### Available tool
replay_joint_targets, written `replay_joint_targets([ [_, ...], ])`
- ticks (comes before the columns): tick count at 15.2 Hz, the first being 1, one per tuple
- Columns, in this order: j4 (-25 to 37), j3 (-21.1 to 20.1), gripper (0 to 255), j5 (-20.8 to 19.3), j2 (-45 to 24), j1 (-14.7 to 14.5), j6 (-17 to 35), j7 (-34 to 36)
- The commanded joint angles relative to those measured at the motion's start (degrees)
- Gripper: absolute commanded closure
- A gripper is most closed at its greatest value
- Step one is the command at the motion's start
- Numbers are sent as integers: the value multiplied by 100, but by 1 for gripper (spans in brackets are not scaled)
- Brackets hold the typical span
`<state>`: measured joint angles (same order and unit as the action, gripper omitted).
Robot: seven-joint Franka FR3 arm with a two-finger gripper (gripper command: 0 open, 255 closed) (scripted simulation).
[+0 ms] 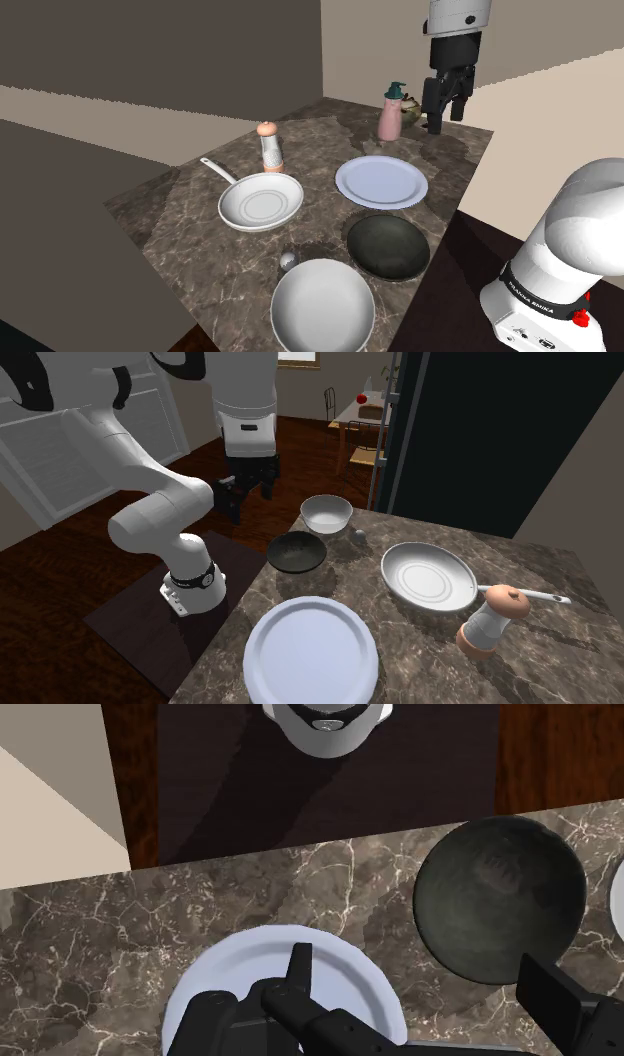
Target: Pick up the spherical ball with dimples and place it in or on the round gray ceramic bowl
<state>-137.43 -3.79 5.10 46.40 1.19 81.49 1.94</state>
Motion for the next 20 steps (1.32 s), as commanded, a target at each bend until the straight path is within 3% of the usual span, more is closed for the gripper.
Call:
replay_joint_targets([
  [1,0,0,0,0,0,0,0,0],
  [12,-365,-1196,0,885,-1083,-406,1650,994],
  [20,-63,-2068,0,1122,-2433,-563,2884,1736],
])
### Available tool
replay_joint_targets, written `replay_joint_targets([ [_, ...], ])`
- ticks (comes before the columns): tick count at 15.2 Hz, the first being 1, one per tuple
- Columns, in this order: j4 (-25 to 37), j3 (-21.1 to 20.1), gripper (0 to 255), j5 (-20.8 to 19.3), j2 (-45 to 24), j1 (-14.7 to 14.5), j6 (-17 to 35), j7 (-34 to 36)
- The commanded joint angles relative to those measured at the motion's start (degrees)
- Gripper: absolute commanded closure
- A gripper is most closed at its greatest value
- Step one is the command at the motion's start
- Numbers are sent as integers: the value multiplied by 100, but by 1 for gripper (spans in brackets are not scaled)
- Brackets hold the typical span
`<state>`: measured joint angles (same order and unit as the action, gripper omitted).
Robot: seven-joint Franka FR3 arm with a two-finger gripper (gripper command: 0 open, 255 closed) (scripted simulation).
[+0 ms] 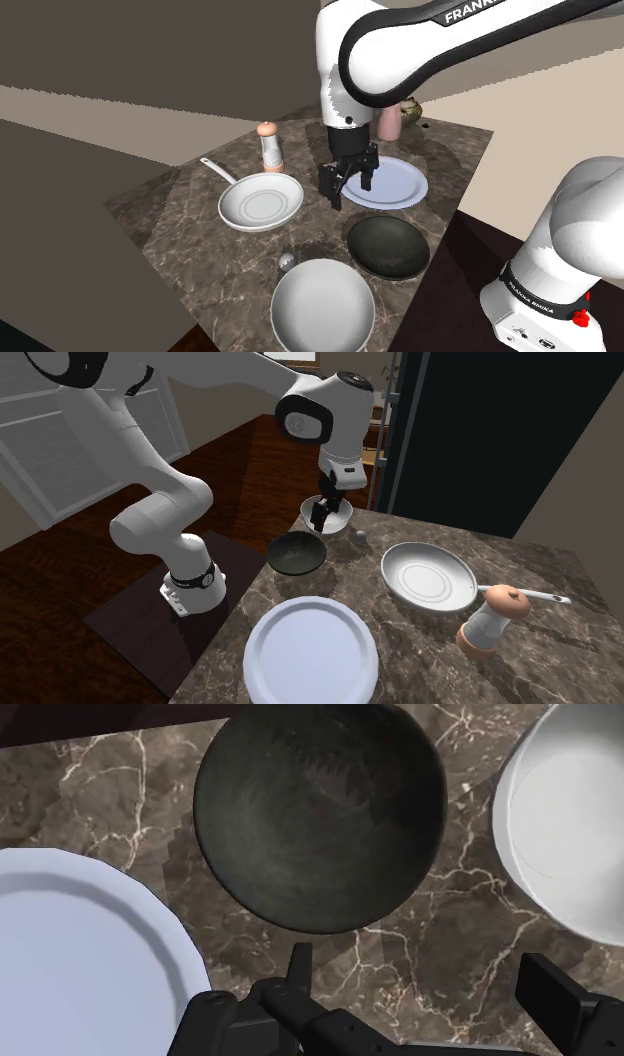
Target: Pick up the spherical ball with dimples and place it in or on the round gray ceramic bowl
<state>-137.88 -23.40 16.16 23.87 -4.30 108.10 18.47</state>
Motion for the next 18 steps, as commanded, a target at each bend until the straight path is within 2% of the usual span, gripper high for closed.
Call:
replay_joint_targets([
  [1,53,-213,0,3,-378,-24,371,188],
  [6,508,-700,0,-256,-1447,-60,1057,792],
  [12,1285,-1054,0,-1028,-2889,-243,1683,1708],
  [18,1150,-1037,0,-1203,-3189,-331,2086,1850],
])
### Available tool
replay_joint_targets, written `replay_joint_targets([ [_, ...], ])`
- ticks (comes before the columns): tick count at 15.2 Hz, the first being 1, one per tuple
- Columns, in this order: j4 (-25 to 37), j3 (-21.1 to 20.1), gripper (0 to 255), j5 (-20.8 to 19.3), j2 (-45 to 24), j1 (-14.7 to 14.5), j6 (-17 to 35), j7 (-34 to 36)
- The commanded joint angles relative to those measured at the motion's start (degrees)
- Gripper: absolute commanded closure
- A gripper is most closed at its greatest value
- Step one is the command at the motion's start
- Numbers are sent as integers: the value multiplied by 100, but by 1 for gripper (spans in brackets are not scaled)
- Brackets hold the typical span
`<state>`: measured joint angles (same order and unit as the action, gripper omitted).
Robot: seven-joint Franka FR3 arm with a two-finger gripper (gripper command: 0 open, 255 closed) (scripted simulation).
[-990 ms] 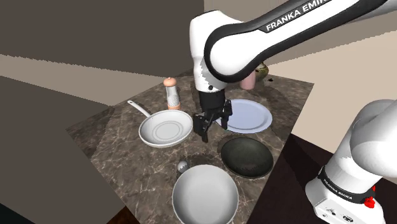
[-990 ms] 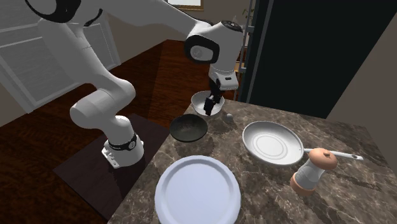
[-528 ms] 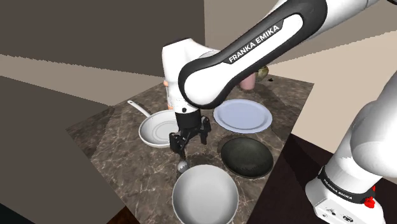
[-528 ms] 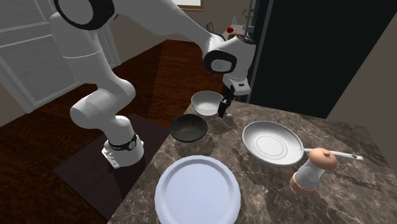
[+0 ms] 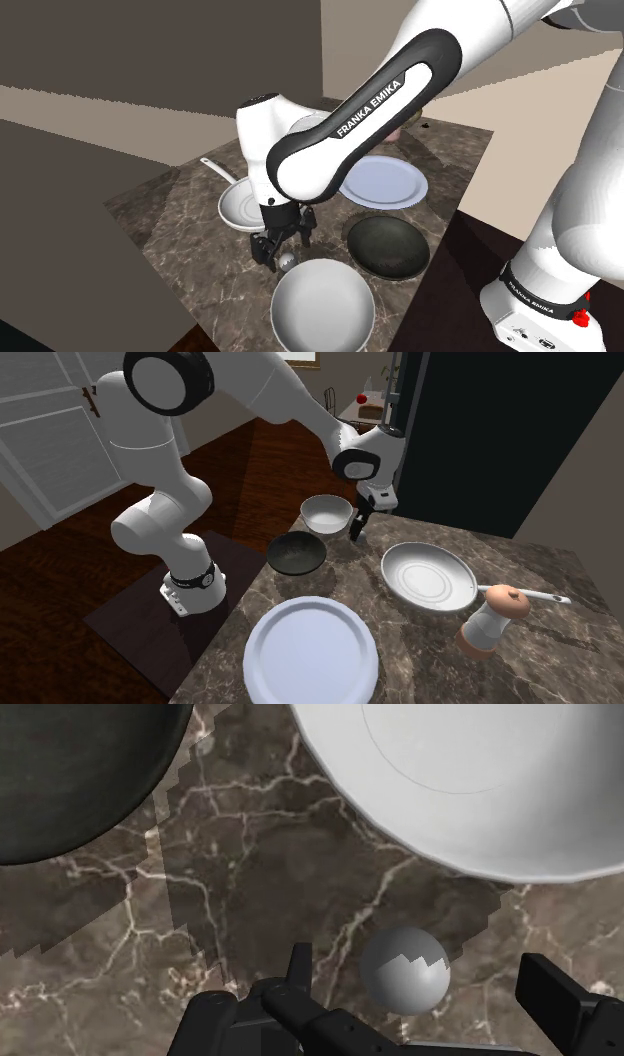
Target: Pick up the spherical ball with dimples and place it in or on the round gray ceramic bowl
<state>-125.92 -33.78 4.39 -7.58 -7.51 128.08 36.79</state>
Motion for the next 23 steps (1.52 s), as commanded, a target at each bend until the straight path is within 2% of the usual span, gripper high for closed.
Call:
replay_joint_targets([
  [1,-78,5,0,-56,-95,-22,164,41],
  [2,-126,12,0,-107,-177,-42,284,78],
  [10,-125,13,0,-106,-177,-43,283,78],
  [11,-125,13,255,-106,-177,-43,283,78],
  [20,-126,14,255,-107,-177,-43,284,78],
  [23,-55,-13,255,3,-2,-13,62,20],
])
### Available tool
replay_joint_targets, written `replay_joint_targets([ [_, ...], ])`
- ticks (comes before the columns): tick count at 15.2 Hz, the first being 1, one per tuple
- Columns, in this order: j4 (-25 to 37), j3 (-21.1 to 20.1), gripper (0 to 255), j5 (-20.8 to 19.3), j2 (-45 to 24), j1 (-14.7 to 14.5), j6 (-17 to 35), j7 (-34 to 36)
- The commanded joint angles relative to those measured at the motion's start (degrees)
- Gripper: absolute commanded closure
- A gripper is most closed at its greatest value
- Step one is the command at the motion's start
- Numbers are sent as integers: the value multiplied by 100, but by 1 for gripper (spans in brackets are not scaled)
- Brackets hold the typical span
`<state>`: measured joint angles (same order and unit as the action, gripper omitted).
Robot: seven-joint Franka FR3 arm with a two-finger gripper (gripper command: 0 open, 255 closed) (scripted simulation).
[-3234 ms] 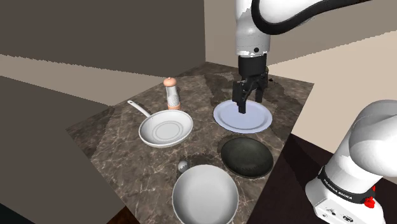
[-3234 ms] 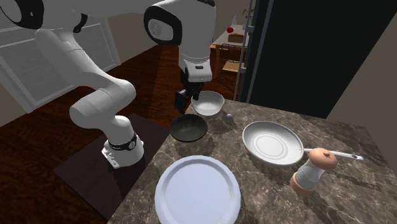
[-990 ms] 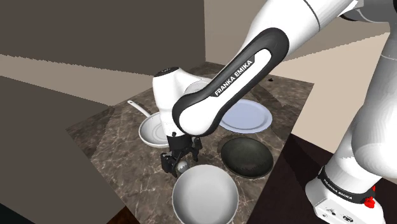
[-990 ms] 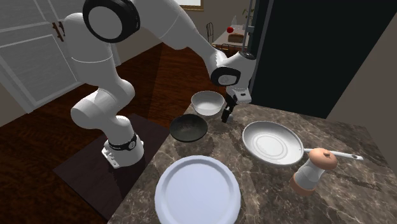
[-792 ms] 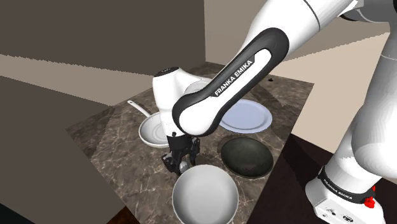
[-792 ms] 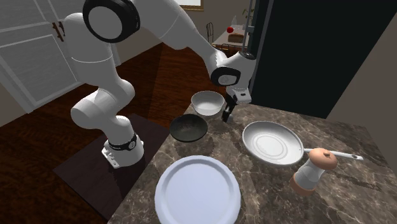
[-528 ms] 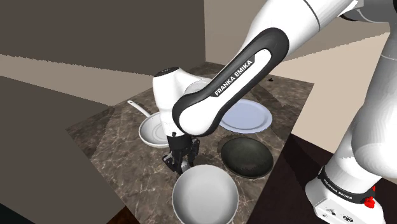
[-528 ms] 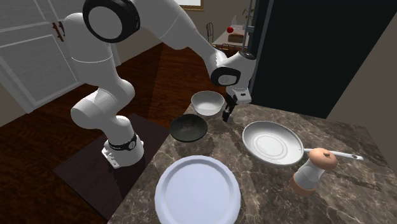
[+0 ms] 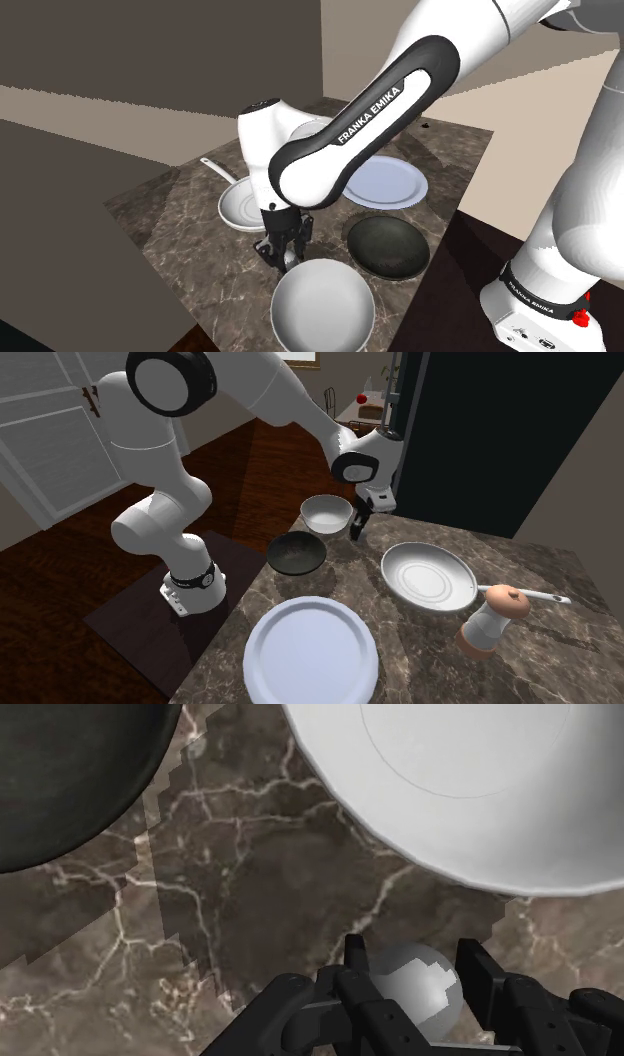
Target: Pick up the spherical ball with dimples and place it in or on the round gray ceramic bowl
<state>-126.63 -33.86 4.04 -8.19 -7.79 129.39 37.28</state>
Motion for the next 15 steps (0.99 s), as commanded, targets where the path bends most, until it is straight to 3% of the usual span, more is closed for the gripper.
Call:
replay_joint_targets([
  [1,42,-12,255,71,115,24,-143,-47],
  [15,536,-21,255,425,770,105,-1206,-214],
])
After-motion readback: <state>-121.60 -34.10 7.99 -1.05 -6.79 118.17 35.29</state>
